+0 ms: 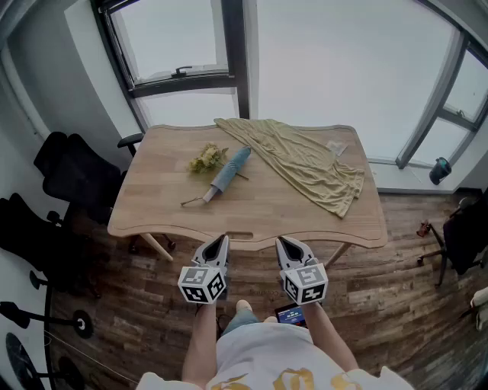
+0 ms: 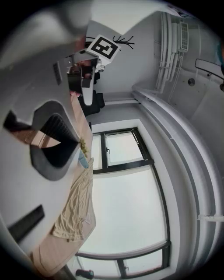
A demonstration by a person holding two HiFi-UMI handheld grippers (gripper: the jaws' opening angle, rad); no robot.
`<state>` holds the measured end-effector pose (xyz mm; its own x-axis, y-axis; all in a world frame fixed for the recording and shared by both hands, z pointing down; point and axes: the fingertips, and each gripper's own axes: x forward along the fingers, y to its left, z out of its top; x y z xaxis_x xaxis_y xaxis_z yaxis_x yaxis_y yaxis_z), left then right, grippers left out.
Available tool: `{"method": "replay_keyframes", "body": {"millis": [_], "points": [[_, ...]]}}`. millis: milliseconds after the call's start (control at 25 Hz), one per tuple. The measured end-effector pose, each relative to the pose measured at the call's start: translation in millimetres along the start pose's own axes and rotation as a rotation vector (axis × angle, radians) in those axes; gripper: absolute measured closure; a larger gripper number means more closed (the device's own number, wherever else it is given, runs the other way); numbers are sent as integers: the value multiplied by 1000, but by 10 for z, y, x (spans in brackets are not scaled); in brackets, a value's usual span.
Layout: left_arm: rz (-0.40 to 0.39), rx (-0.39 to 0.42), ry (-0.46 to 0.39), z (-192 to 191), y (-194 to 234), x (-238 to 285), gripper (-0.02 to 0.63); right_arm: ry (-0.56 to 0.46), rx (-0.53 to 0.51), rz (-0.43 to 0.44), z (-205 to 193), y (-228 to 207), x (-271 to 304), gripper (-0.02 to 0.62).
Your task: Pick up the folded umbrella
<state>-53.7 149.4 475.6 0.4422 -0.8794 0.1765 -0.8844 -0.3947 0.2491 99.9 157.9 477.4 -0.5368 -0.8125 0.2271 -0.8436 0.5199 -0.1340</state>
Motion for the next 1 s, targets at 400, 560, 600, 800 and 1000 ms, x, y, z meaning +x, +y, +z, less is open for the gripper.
{"method": "replay_keyframes", "body": {"millis": [400,560,600,800,1000], "points": [[-67,-42,-6,34,-135,-122,588,1,-3,8,9,97,-56,586],[-93,-69,2,15,-190,-189,588,-7,19,8,0,128,-107,586],[-100,-88,-5,15,-198,-218,588,-8,19,11,-8,144,-118,586],[-97,-81,25,-48,-202,-274,588,-2,27,27,-64,212,-136,586],[-82,-29,61,-75,-141,-214,587,10,13,30,-71,243,-39,586]]}}
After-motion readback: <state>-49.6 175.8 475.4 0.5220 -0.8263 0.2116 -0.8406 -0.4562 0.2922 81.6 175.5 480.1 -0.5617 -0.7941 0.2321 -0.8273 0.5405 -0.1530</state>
